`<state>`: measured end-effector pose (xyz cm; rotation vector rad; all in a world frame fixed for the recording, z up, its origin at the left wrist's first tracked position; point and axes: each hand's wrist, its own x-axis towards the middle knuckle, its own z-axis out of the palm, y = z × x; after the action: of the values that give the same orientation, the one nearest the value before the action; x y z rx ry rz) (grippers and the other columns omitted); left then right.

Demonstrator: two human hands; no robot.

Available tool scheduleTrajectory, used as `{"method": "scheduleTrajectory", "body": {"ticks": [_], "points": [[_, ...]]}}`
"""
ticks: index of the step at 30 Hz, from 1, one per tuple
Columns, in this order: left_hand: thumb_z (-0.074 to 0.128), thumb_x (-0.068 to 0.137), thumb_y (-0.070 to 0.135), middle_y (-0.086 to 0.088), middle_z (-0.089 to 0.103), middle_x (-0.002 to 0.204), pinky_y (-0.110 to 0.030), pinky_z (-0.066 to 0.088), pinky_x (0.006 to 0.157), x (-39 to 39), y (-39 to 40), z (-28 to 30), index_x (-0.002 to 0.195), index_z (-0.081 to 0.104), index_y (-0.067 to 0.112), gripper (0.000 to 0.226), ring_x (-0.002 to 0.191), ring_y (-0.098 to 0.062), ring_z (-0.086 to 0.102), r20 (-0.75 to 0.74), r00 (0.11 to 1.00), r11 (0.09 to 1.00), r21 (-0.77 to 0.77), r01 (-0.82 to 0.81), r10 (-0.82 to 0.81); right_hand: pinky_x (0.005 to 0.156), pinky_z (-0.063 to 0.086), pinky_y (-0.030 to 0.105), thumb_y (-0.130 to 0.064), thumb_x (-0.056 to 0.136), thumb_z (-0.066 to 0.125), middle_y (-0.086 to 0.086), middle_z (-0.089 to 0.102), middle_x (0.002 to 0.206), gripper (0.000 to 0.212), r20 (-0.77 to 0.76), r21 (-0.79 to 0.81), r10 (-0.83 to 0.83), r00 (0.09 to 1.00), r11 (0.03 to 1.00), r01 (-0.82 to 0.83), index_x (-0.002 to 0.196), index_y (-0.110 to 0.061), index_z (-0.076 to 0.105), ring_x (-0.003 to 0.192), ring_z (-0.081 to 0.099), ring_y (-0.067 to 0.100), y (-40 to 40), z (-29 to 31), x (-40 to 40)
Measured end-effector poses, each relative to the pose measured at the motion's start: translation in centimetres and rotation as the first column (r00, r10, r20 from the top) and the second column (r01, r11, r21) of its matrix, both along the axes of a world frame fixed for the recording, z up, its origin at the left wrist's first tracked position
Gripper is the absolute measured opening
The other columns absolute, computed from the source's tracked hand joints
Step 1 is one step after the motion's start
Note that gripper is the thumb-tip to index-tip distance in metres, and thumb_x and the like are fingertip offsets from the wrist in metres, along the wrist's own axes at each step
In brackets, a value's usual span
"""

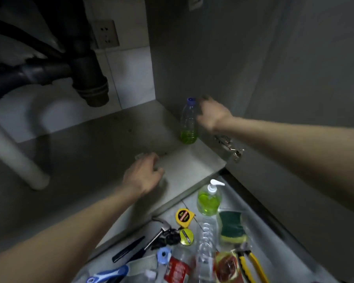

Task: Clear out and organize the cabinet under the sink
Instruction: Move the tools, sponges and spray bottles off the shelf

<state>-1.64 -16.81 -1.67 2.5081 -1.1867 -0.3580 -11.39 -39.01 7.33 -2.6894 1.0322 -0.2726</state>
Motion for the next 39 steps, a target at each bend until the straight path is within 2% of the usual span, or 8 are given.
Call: {"method": "scheduleTrajectory", "body": {"ticks": [3, 6, 11, 15, 19, 26, 33, 39], "points": [[0.054, 0.091, 0.036, -0.003, 0.062, 0.120, -0.033, 0.046, 0.081, 2.6, -0.3, -2.3, 0.108, 0.054, 0.028, 0.019, 0.109, -0.029, 0.060, 0.003, 1.000, 0.999, 0.019, -0.026, 0.026, 0.107, 0.042, 0.044, -0.032, 0.095, 0.054, 0.008, 0.025, 0.161, 0.068, -0.132, -0.013, 0.032, 0.991, 0.999, -0.034, 0.156, -0.025, 0.025, 0.137, 0.045, 0.037, -3.6, -1.0, 4.1], [0.055, 0.091, 0.033, -0.006, 0.063, 0.116, -0.032, 0.042, 0.076, 3.8, -0.7, -3.0, 0.097, 0.049, 0.030, 0.009, 0.107, -0.031, 0.061, 0.004, 1.000, 0.999, 0.033, -0.026, 0.026, 0.102, 0.046, 0.044, -0.035, 0.093, 0.059, 0.014, 0.042, 0.148, 0.052, -0.174, -0.022, 0.092, 0.980, 0.995, -0.097, 0.141, -0.023, 0.045, 0.130, 0.050, 0.039, -5.0, -1.7, 5.4], [0.059, 0.087, 0.034, -0.004, 0.062, 0.114, -0.030, 0.043, 0.077, 3.5, -0.5, -2.3, 0.102, 0.054, 0.029, 0.017, 0.108, -0.030, 0.061, -0.035, 0.999, 0.999, 0.021, -0.029, 0.030, 0.082, 0.051, 0.045, -0.025, 0.090, 0.059, 0.015, 0.055, 0.121, 0.027, -0.012, -0.136, 0.144, 0.990, 0.980, -0.144, 0.117, -0.019, 0.055, 0.103, 0.060, 0.042, -1.6, -2.2, 2.3], [0.072, 0.081, 0.037, -0.002, 0.055, 0.136, -0.034, 0.046, 0.101, 1.9, 0.9, 0.0, 0.138, 0.048, 0.024, 0.063, 0.123, -0.021, 0.055, -0.132, 0.991, 0.994, -0.107, 0.016, -0.030, 0.082, 0.049, 0.043, -0.029, 0.088, 0.067, 0.007, 0.052, 0.112, 0.030, 0.162, -0.051, 0.186, 0.969, 0.982, -0.180, 0.114, -0.019, 0.056, 0.099, 0.058, 0.037, 3.7, -2.0, -2.4], [0.084, 0.066, 0.054, -0.002, 0.046, 0.145, -0.038, 0.041, 0.110, -1.9, 4.3, 3.2, 0.148, 0.038, 0.025, 0.099, 0.134, -0.019, 0.046, -0.172, 0.977, 0.989, -0.094, 0.111, -0.126, 0.090, 0.048, 0.039, -0.028, 0.081, 0.080, 0.000, 0.062, 0.103, 0.030, 0.243, 0.143, 0.222, 0.944, 0.955, -0.261, 0.109, -0.022, 0.069, 0.096, 0.060, 0.021, 9.7, -0.3, -6.7], [0.088, 0.063, 0.052, 0.008, 0.064, 0.114, -0.038, 0.050, 0.100, -7.1, 14.0, 9.2, 0.122, 0.053, 0.031, 0.071, 0.107, -0.010, 0.062, -0.258, 0.945, 0.980, -0.049, 0.192, -0.198, 0.079, 0.048, 0.019, -0.029, 0.083, 0.080, -0.007, 0.068, 0.095, 0.029, 0.410, 0.280, 0.350, 0.842, 0.830, -0.482, 0.111, -0.024, 0.073, 0.083, 0.060, 0.009, 21.3, 4.9, -11.2], [0.086, 0.060, 0.056, 0.011, 0.064, 0.110, -0.031, 0.049, 0.094, -8.0, 25.9, 12.9, 0.113, 0.050, 0.034, 0.068, 0.103, -0.011, 0.062, -0.161, 0.987, 0.997, 0.068, 0.029, -0.018, 0.101, 0.049, 0.046, -0.018, 0.095, 0.064, 0.005, 0.070, 0.105, 0.021, 0.445, 0.571, 0.001, 0.895, 0.770, -0.285, 0.115, -0.013, 0.068, 0.105, 0.064, 0.024, 26.6, 3.2, -15.3], [0.092, 0.060, 0.040, 0.010, 0.065, 0.110, -0.031, 0.051, 0.091, -9.4, 34.6, 5.1, 0.116, 0.054, 0.035, 0.068, 0.101, -0.015, 0.065, -0.299, 0.904, 0.949, 0.021, -0.315, 0.307, 0.092, 0.054, 0.042, -0.010, 0.097, 0.061, 0.009, 0.071, 0.107, 0.013, 0.273, 0.713, -0.101, 0.957, 0.689, -0.131, 0.105, -0.016, 0.069, 0.099, 0.067, 0.026, 30.9, -6.5, -19.4]]}}
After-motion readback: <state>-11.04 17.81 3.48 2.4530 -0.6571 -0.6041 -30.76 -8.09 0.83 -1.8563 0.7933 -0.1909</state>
